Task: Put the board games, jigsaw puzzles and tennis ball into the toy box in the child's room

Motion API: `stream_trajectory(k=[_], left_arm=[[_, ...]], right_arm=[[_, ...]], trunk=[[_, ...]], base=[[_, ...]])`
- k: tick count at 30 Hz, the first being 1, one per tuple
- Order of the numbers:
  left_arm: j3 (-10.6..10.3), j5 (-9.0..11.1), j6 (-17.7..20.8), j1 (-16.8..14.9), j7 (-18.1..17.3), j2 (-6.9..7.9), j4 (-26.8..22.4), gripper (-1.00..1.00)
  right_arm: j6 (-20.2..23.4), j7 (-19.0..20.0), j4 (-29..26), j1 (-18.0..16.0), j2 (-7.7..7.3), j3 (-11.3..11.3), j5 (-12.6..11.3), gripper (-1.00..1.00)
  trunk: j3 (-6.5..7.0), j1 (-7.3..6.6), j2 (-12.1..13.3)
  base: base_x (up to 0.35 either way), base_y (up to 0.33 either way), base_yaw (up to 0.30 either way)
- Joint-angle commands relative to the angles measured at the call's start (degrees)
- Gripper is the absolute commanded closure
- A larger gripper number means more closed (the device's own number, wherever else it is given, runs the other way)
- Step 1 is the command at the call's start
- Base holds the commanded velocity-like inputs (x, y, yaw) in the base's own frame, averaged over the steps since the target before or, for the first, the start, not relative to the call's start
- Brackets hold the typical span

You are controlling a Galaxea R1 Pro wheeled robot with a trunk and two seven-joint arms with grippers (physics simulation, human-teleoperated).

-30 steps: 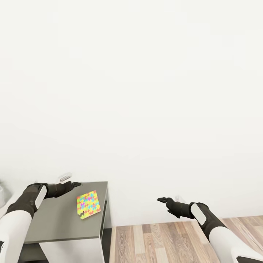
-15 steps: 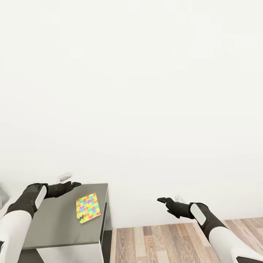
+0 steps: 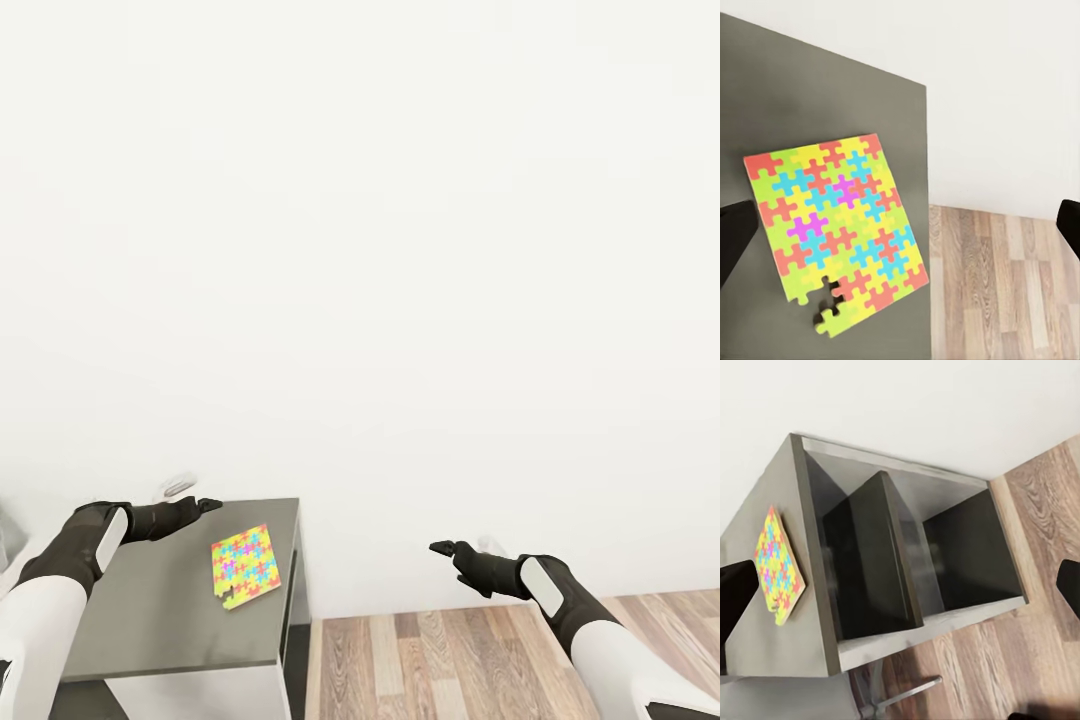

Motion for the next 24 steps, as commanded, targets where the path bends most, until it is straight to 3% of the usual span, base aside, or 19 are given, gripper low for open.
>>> stream_trajectory(k=[1,24], left_arm=[[0.2,0.2,0.5,0.0,-0.1,-0.02,0.0,-1.0],[0.1,0.2,0.5,0.0,-0.1,-0.02,0.0,-1.0]], right_arm=[[0.4,0.1,0.0,0.0,0.05,-0.4,0.0,-1.0],[0.4,0.2,0.0,0.0,0.13,-0.4,0.0,-1.0]], trunk=[[-0.12,0.03,-0.1],[-2.21,0.03,-0.1]], base=[[0.043,0.041,0.0],[0.005,0.005,0.0]])
